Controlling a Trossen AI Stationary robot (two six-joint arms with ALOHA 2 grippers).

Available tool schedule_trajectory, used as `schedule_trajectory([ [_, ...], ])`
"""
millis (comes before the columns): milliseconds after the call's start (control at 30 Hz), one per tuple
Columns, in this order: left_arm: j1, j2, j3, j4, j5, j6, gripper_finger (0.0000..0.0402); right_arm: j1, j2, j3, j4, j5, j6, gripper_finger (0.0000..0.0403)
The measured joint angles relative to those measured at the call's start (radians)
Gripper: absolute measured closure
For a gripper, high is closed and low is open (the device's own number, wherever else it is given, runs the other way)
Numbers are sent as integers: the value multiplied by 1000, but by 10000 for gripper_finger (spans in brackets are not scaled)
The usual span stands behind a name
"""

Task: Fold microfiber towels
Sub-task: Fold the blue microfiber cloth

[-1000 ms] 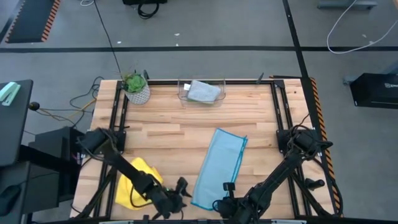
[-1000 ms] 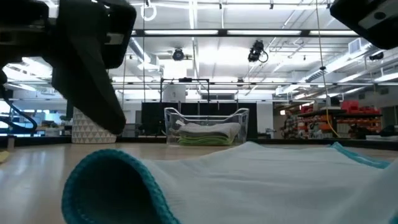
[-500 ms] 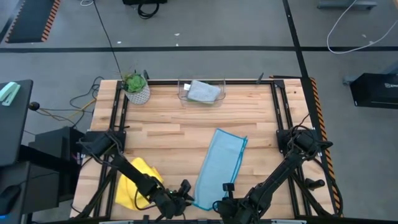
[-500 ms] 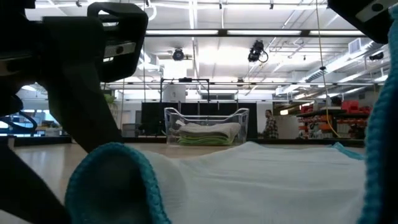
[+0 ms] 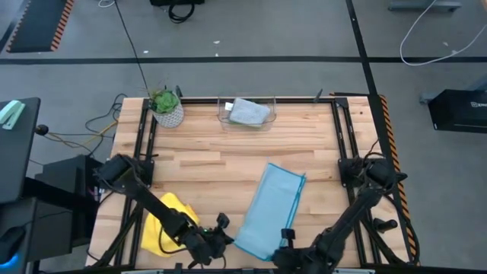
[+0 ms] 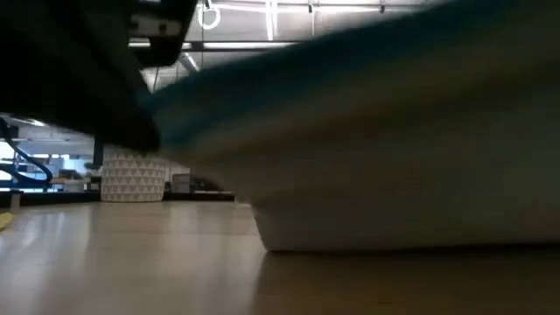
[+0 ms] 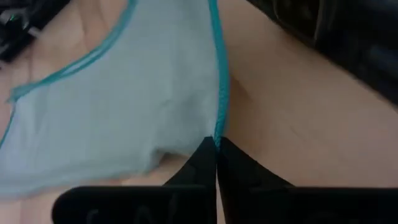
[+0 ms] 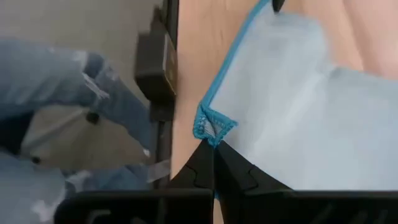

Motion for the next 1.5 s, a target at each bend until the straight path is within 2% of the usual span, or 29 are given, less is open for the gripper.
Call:
schedule_trajectory([
  [233, 13, -135, 0, -30, -19, -228, 395, 68, -74, 2, -40, 192, 166, 396],
  [433, 124, -172, 0, -19, -92, -384, 392, 68, -98, 2, -191, 292, 425, 396],
  [667, 287, -144, 0, 53, -78, -384, 394, 54, -98, 2, -507, 299, 741, 396],
  [833, 385, -109, 0, 113, 7, -376, 396, 36, -97, -4, -713, 292, 903, 396],
  [1000, 462, -42, 0, 204, 101, -361, 394, 3, -96, -72, -709, 270, 964, 396],
  [1367, 575, 38, 0, 293, 124, -349, 395, -60, -96, -216, -708, 234, 1109, 397],
  [1500, 601, 53, 1, 338, 184, -346, 396, -81, -95, -240, -710, 205, 1120, 396],
])
